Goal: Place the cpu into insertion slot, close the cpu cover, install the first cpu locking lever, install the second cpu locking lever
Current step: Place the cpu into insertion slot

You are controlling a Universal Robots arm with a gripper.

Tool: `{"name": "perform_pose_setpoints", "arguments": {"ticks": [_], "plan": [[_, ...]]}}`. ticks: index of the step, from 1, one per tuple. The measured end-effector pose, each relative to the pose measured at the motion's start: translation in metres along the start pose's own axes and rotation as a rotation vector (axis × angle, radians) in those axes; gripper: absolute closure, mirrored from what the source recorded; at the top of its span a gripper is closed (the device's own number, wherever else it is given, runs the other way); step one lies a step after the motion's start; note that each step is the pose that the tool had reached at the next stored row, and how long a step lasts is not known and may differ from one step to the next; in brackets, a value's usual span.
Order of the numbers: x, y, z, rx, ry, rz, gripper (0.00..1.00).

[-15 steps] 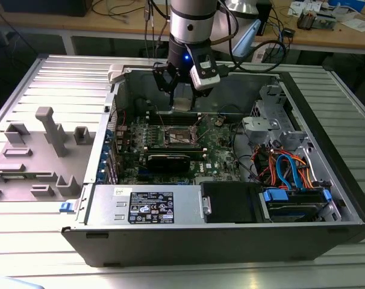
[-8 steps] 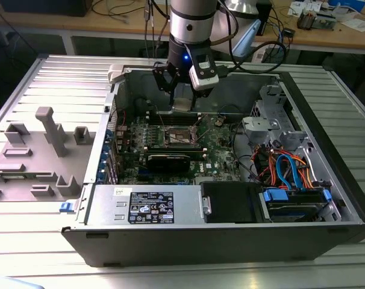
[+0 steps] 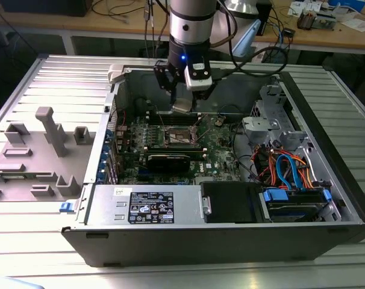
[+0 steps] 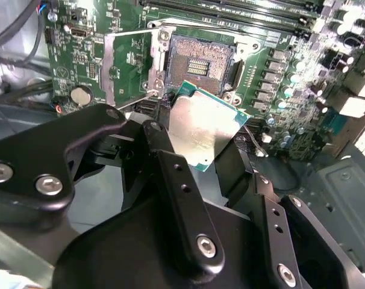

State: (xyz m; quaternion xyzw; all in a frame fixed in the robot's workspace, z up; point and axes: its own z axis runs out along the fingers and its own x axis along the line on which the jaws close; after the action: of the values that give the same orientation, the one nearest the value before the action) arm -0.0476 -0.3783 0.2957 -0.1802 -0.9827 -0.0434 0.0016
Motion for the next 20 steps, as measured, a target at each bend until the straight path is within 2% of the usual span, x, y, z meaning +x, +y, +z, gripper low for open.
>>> {"name": "perform_pose_setpoints", "arguments": {"ticks": [9, 14, 20], "plan": [[0.0000, -0.0001, 0.0009, -0.0003, -0.0135, 0.153, 0.46], [0.0000, -0.0001, 0.0009, -0.0006, -0.0144, 0.163, 0.46], [0.0000, -0.0001, 0.0011, -0.0024, -0.0223, 0.257, 0.46]]}}
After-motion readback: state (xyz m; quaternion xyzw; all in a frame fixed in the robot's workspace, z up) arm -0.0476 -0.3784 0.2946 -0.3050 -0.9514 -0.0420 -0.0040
